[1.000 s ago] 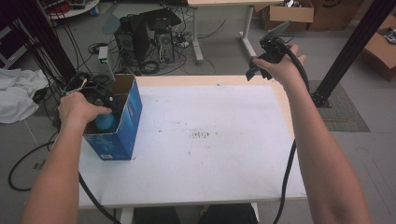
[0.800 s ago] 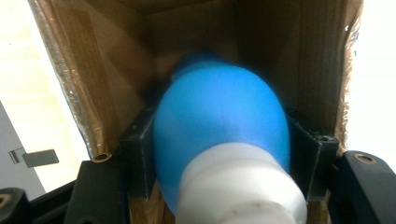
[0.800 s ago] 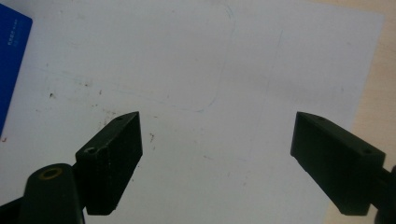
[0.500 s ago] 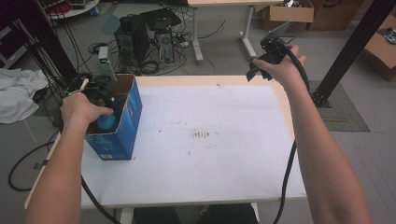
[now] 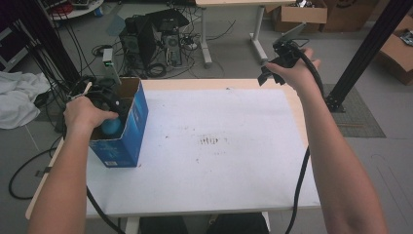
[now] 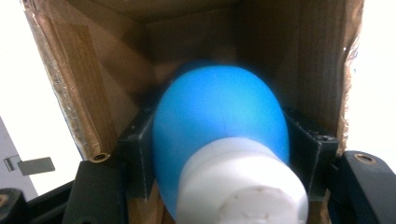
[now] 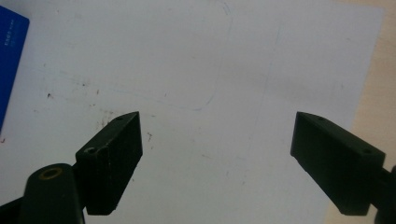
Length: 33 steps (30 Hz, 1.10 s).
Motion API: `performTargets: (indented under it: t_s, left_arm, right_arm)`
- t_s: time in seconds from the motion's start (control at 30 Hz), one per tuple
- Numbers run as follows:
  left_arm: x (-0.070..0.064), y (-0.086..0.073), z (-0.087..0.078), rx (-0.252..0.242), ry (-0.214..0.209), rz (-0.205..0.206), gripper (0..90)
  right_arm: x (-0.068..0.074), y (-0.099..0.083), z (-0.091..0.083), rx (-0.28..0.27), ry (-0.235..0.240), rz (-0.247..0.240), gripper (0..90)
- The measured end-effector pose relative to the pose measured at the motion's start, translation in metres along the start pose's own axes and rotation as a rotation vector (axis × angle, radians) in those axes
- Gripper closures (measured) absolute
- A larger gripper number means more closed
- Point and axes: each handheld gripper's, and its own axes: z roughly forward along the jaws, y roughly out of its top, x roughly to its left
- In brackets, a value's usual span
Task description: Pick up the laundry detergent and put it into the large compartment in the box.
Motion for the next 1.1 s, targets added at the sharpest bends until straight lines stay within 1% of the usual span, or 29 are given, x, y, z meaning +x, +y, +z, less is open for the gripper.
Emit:
performTargets:
  t_s: [0.2, 0.3, 0.33, 0.47, 0.5, 0.53, 0.6, 0.63, 0.67, 0.7, 0.83, 1.1]
  left_arm:
    - [0.001, 0.000, 0.001, -0.003, -0.011, -0.016, 37.1]
    - [0.002, 0.000, 0.001, 0.002, -0.014, -0.017, 36.8]
    - [0.002, -0.001, 0.001, 0.007, -0.016, -0.025, 36.3]
    - [0.002, -0.001, 0.001, 0.010, -0.017, -0.024, 34.3]
    - [0.002, -0.001, 0.001, 0.009, -0.016, -0.021, 33.9]
    - [0.001, -0.001, 0.001, 0.005, -0.021, -0.030, 33.0]
    - [0.002, -0.001, -0.001, 0.002, -0.018, -0.030, 31.9]
    - [0.002, -0.001, -0.002, 0.001, -0.015, -0.027, 31.3]
    - [0.001, -0.002, -0.003, -0.004, -0.017, -0.035, 30.9]
    - [0.002, -0.002, -0.005, -0.002, -0.016, -0.028, 30.3]
    - [0.003, -0.004, -0.011, -0.017, -0.022, -0.038, 27.0]
    - [-0.001, -0.007, -0.030, -0.039, 0.006, -0.030, 23.0]
  right_arm:
    - [0.000, 0.000, 0.001, 0.001, -0.002, 0.002, 16.8]
    - [0.001, 0.000, 0.001, 0.003, 0.000, -0.001, 16.7]
    - [0.001, 0.000, 0.001, 0.002, -0.001, -0.001, 16.7]
    - [0.001, -0.001, 0.000, -0.001, 0.000, -0.001, 16.7]
    - [0.001, -0.001, 0.000, -0.002, -0.001, -0.001, 16.7]
    - [0.001, -0.001, 0.000, -0.002, -0.001, -0.001, 16.7]
    - [0.001, -0.001, 0.000, -0.003, 0.000, -0.001, 16.7]
    - [0.001, -0.001, 0.000, -0.003, 0.001, -0.001, 16.7]
    - [0.001, -0.001, 0.000, -0.003, 0.000, -0.003, 16.7]
    - [0.001, -0.001, 0.000, -0.002, -0.001, -0.001, 16.7]
    - [0.001, -0.001, 0.000, -0.002, -0.001, -0.002, 16.7]
    - [0.001, -0.002, 0.000, -0.002, 0.001, -0.002, 16.7]
